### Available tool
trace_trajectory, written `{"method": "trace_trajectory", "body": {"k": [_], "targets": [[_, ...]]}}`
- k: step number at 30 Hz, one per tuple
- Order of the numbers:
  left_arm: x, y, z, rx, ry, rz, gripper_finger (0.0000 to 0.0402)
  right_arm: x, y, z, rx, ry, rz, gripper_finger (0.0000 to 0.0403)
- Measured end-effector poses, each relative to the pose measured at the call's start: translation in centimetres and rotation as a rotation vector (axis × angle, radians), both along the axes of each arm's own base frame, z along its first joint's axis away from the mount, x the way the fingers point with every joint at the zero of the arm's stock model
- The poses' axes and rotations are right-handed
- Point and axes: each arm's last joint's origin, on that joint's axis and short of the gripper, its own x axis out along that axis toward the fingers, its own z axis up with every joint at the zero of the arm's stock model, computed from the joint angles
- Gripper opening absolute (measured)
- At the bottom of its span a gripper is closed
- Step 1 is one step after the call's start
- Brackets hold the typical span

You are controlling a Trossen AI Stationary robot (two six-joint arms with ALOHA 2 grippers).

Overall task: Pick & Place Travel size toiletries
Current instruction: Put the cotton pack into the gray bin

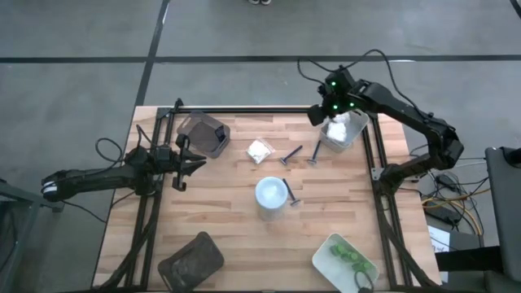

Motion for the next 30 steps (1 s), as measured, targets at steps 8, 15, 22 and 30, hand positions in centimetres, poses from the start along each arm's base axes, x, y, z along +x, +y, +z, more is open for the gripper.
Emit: {"method": "trace_trajectory", "body": {"k": [8, 15, 22, 30], "targets": [[0.0, 0.0, 0.0, 0.000, 0.000, 0.000, 0.0062, 4.4, 1.5, -0.9, 0.008, 0.011, 0.130, 0.0132], [0.0, 0.0, 0.0, 0.000, 0.000, 0.000, 0.0062, 8.8, 3.4, -2.8, 0.019, 0.027, 0.246, 0.0115], [0.0, 0.0, 0.0, 0.000, 0.000, 0.000, 0.0062, 12.6, 4.6, -4.8, 0.027, 0.044, 0.326, 0.0127], [0.0, 0.0, 0.0, 0.000, 0.000, 0.000, 0.0062, 15.1, 3.7, -7.3, 0.047, 0.091, 0.334, 0.0195]]}}
